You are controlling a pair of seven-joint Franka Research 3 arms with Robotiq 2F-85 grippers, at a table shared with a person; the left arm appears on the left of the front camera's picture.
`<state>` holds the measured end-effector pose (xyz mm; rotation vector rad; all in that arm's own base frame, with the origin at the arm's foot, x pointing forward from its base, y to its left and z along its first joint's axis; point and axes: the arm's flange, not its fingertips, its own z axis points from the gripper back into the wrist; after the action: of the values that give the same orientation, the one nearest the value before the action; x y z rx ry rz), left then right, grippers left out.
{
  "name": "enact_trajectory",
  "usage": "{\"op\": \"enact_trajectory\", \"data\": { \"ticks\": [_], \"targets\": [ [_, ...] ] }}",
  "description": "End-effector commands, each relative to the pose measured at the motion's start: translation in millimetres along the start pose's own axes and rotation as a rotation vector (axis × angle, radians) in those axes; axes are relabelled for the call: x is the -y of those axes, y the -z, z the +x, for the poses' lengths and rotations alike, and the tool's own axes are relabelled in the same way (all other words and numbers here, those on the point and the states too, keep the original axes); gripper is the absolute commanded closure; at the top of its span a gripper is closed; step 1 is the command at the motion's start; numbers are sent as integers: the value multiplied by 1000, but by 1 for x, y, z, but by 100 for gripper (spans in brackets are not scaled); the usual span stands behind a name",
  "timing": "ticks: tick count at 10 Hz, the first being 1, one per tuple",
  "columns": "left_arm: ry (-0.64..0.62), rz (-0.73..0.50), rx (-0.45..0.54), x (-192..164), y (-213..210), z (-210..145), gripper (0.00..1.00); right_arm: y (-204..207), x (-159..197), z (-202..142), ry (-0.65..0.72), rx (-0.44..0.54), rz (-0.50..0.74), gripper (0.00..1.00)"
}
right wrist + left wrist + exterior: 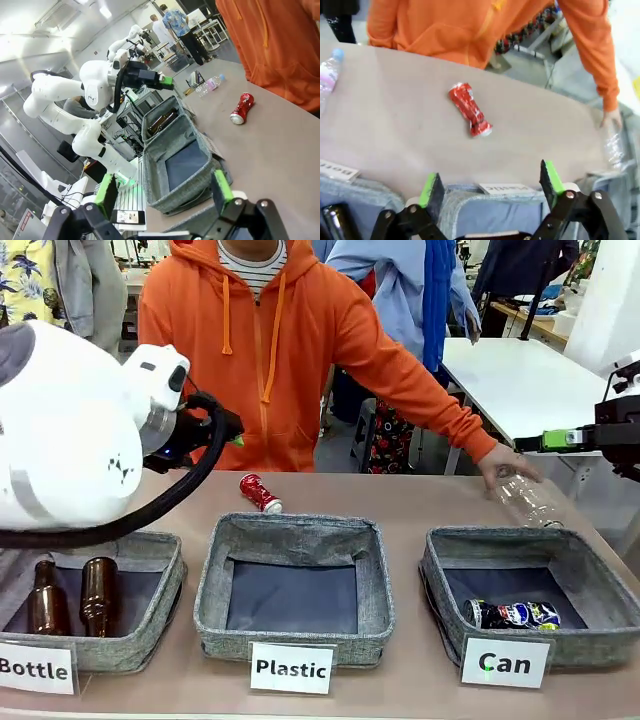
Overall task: Sort the can waste into the basket.
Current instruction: Pick up the can waste from the table and place it in the right Fabric basket.
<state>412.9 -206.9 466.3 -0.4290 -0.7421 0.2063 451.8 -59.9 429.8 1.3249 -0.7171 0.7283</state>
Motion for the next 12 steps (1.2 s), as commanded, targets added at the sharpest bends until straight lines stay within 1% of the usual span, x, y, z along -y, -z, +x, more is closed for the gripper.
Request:
{"op": "enact_trajectory", "data": {
  "ticks": [1, 2, 3, 4, 6, 8, 9, 10, 11, 12],
  "targets": [
    [204, -32, -241, 21, 25, 41, 0, 0, -3, 0, -4, -5, -10, 0],
    [277, -23, -344, 38, 40, 61, 0, 0, -3, 0, -4, -5, -10, 0],
    [278, 17, -390, 51, 57, 78, 0, 0, -3, 0, -4, -5, -10, 0],
    [255, 70, -394, 58, 75, 83, 0, 0, -3, 0, -4, -5, -10, 0],
    [214, 126, -432, 59, 109, 75, 0, 0, -3, 0, -4, -5, -10, 0],
    [127, 162, -429, 56, 149, 60, 0, 0, -3, 0, -4, -5, -10, 0],
    [126, 128, -499, 45, 154, 56, 0, 0, -3, 0, -4, -5, -10, 0],
    [96, 15, -538, 27, 124, 67, 0, 0, -3, 0, -4, -5, -10, 0],
    [82, -114, -566, 5, 78, 73, 0, 0, -3, 0, -4, -5, -10, 0],
    [85, -264, -515, -39, 4, 81, 0, 0, -3, 0, -4, -5, -10, 0]
  ]
}}
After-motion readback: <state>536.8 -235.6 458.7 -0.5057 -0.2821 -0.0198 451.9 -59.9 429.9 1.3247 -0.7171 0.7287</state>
